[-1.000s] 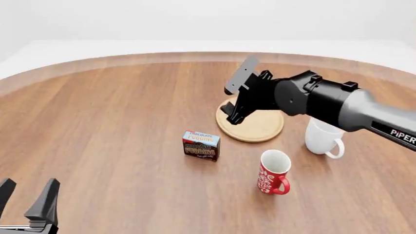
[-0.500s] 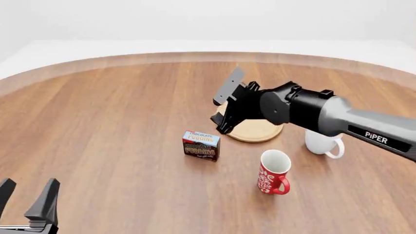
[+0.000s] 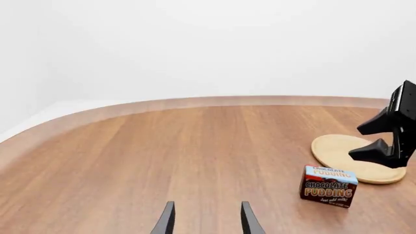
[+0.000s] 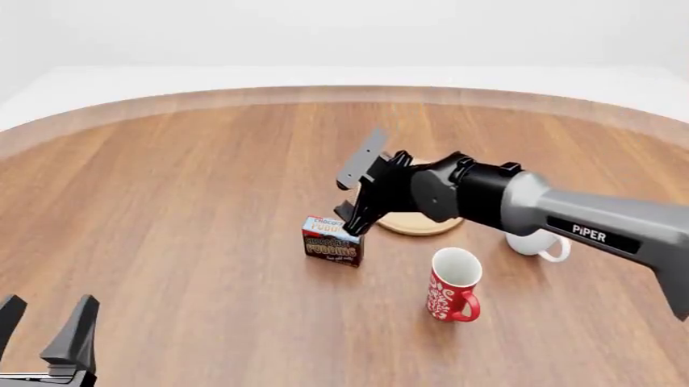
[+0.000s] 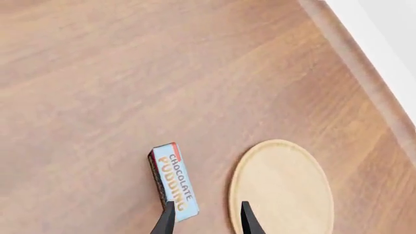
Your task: Put the chocolate pudding to the left of the plate.
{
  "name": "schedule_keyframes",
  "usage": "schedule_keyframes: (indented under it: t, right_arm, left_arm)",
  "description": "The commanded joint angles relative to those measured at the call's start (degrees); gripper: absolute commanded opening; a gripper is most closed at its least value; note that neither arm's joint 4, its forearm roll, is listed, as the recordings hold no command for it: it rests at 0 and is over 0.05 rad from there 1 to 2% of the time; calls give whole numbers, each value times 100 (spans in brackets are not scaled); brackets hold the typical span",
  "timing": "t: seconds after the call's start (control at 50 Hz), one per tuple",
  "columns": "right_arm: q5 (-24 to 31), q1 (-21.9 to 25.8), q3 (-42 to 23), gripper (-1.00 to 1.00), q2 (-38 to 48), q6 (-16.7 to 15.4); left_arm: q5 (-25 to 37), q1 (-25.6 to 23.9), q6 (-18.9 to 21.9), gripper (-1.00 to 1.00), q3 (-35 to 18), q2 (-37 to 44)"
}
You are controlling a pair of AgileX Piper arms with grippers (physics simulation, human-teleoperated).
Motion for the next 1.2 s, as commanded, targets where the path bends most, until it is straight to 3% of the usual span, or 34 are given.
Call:
schedule_keyframes:
  t: [0.02,0.88,0.94,1.2]
  right_arm:
    - [-120,126,65,100,144,161]
    - [-439,39,259,100,511,379]
    - [-740,25,591,100,585,448]
    - [-929,17,726,100,695,508]
  left_arm:
    - [0,0,0,100,0,0]
    - [0,0,0,100,0,0]
    - [0,0,0,100,0,0]
    - [0,0,0,100,0,0]
